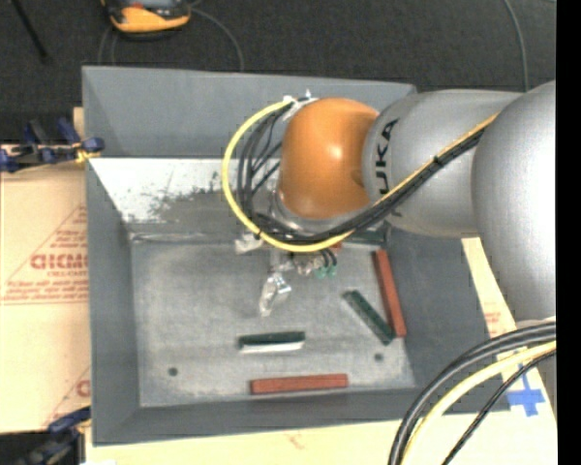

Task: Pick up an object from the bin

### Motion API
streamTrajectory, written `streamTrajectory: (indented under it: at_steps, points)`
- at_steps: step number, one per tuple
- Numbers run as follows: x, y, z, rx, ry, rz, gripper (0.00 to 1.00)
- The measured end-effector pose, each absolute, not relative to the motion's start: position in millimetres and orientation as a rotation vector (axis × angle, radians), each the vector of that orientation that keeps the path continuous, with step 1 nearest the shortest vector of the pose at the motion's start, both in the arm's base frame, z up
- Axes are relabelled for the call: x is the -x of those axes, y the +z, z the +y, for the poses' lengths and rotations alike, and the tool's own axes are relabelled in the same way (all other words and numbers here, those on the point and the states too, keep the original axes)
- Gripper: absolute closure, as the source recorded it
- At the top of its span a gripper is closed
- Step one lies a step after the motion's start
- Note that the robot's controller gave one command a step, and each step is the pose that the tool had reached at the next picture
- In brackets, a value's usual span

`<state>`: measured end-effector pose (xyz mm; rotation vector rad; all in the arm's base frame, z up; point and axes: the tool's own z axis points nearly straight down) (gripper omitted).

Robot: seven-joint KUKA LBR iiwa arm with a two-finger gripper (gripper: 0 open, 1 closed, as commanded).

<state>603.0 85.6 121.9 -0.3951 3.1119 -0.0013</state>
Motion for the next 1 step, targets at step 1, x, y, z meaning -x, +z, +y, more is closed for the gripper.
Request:
streamTrajectory:
  at_steps: [1]
  points:
    - [-574.0,132.9,93.3,0.425,0.002,3.112,0.0]
